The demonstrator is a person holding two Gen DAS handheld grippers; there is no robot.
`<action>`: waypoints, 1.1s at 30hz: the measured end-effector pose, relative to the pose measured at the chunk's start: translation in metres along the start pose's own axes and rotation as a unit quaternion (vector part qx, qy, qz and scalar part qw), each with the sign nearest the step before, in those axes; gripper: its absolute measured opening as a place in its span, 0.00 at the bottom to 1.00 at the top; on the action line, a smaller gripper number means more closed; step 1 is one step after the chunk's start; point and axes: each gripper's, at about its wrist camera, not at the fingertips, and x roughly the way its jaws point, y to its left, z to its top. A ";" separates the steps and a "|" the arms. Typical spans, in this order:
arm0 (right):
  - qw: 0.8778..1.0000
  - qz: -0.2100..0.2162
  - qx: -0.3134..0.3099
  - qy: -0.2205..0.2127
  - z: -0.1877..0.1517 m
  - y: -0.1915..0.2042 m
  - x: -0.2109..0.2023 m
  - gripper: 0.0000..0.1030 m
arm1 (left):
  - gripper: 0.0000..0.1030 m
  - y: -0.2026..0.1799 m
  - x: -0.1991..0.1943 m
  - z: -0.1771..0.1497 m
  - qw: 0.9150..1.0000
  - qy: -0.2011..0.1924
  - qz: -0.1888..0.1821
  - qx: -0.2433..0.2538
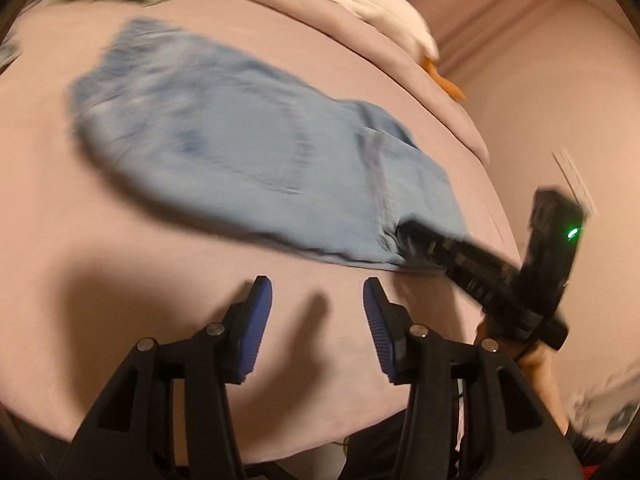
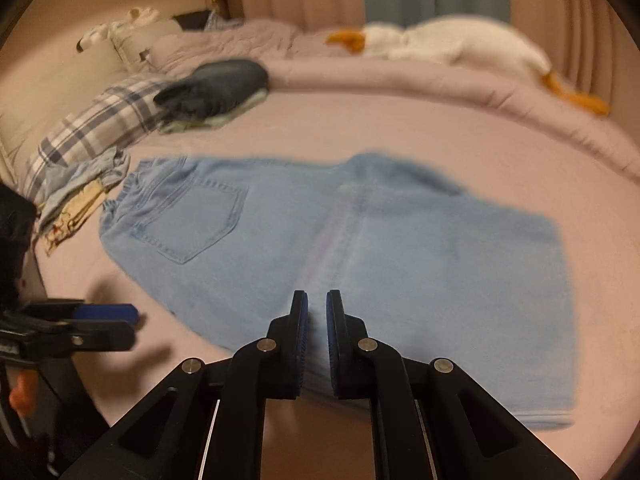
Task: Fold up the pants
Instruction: 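Grasp the elastic waistband with the left gripper and lift it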
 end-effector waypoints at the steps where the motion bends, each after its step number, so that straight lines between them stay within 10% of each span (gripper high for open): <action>1: 1.000 0.007 0.004 0.020 -0.003 0.006 0.009 0.19 | 0.45 0.008 -0.005 0.000 1.000 -0.006 0.003 -0.017; 19: 1.000 0.017 -0.002 -0.013 -0.020 0.019 0.001 0.37 | 0.63 0.057 -0.004 0.050 0.954 -0.140 0.024 -0.263; 21: 1.000 0.019 -0.005 -0.010 -0.019 0.018 0.001 0.37 | 0.26 0.054 -0.001 0.061 0.960 -0.121 0.047 -0.247; 29: 0.998 0.060 0.021 0.005 0.030 0.009 0.007 0.37 | 0.22 0.053 0.008 0.064 0.977 -0.099 0.076 -0.171; 33: 0.998 0.034 0.035 0.032 0.066 0.006 0.046 0.04 | 0.23 0.055 0.011 0.062 0.981 -0.097 0.077 -0.152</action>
